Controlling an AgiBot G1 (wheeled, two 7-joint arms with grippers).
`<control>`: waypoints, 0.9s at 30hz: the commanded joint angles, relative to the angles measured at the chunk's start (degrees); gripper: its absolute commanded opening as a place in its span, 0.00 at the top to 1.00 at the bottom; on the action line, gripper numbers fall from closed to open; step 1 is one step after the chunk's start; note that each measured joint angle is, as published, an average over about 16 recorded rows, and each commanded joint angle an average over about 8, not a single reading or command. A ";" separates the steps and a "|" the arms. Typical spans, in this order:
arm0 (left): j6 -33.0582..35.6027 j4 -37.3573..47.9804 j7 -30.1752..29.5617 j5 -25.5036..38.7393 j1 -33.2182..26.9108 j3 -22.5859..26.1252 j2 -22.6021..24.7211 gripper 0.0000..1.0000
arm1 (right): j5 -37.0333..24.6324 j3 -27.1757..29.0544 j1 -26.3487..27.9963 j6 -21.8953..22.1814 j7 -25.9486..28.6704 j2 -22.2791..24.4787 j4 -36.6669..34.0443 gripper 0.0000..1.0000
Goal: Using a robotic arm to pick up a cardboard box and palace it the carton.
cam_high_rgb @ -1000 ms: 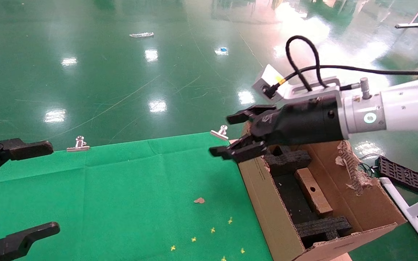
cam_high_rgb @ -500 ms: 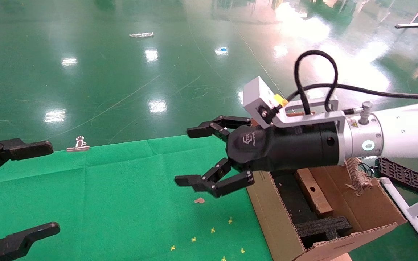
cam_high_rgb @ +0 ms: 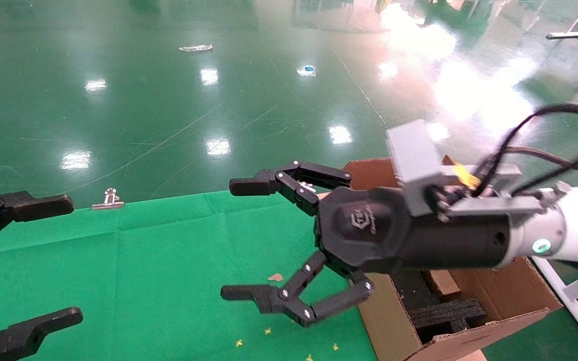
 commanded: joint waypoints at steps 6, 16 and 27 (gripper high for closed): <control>-0.02 0.01 0.01 -0.01 0.01 0.00 -0.01 0.00 | 1.98 3.03 -2.84 -1.16 -1.85 -0.51 0.44 0.00; -0.02 0.01 0.00 -0.01 0.01 0.01 -0.01 0.00 | 1.19 1.77 -1.61 -0.69 -1.25 -0.32 0.28 0.00; -0.02 0.01 0.00 -0.01 0.01 0.00 -0.01 0.00 | 0.74 1.19 -1.05 -0.44 -1.00 -0.21 0.20 0.00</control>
